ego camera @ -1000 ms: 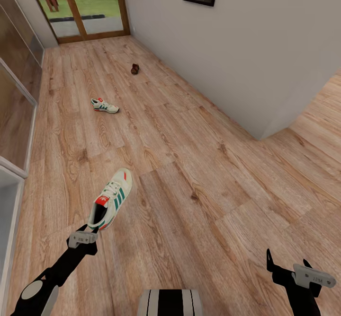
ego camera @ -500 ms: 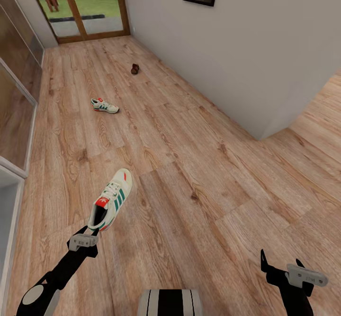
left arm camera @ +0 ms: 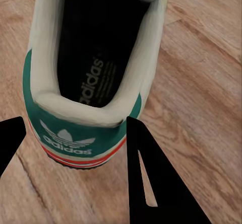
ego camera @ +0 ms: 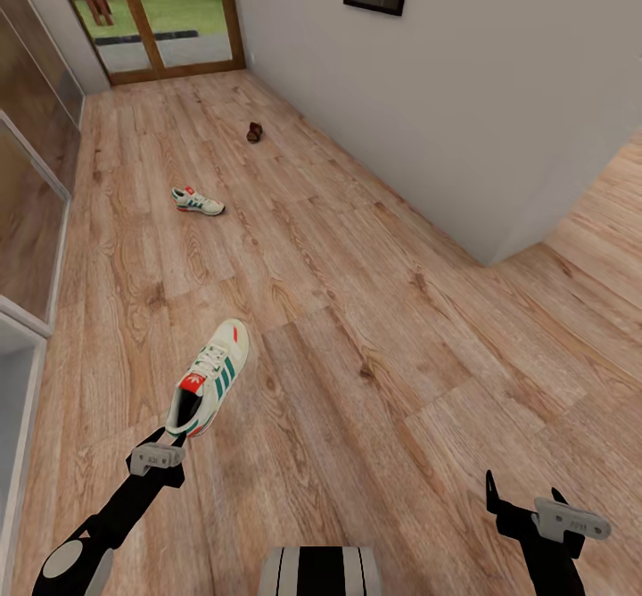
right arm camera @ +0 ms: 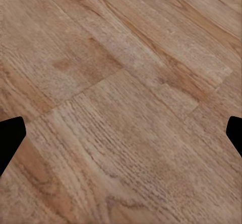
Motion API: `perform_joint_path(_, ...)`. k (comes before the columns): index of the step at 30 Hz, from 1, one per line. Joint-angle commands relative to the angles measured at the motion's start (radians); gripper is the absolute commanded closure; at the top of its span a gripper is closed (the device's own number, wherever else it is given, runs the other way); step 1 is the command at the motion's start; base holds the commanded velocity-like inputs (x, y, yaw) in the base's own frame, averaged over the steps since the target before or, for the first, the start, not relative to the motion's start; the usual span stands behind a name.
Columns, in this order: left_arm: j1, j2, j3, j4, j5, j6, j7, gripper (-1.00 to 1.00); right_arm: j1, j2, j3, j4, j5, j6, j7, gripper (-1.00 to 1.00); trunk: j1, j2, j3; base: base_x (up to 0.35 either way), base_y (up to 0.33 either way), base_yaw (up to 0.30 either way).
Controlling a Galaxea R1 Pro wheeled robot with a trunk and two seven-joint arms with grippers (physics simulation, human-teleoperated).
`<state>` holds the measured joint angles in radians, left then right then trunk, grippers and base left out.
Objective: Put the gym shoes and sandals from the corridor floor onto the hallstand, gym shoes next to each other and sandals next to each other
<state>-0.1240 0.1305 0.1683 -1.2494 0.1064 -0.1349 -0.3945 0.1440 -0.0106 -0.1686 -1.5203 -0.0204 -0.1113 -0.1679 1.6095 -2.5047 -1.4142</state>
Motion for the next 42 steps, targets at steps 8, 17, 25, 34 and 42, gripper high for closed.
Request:
perform_joint_path(8,0.000,0.000,0.001,0.002,0.009,-0.001,-0.004,1.00,0.000,0.000,0.002,0.000,-0.002,-0.003,-0.003,-1.00,0.000,0.000,0.010,0.000,0.000,0.000)
perform_joint_path(17,0.000,0.000,0.000,0.002,0.009,-0.002,-0.004,1.00,-0.001,-0.002,0.002,0.006,0.007,-0.003,0.000,-1.00,0.000,0.000,0.017,0.000,0.000,0.000)
perform_joint_path(25,0.001,-0.006,0.010,-0.026,0.003,-0.004,-0.010,1.00,-0.009,-0.016,0.000,-0.011,0.008,-0.020,-0.003,-1.00,0.000,0.000,0.018,0.000,0.000,0.000)
perform_joint_path(34,0.001,-0.006,0.010,-0.057,0.003,-0.004,-0.010,1.00,-0.009,-0.016,0.000,-0.011,0.008,-0.020,-0.003,-1.00,0.000,0.000,0.018,0.000,0.000,0.000)
perform_joint_path(42,0.001,-0.006,0.010,-0.057,0.003,-0.004,-0.010,1.00,-0.009,-0.016,0.000,-0.011,0.008,-0.020,-0.003,-1.00,0.000,0.000,0.018,0.000,0.000,0.000)
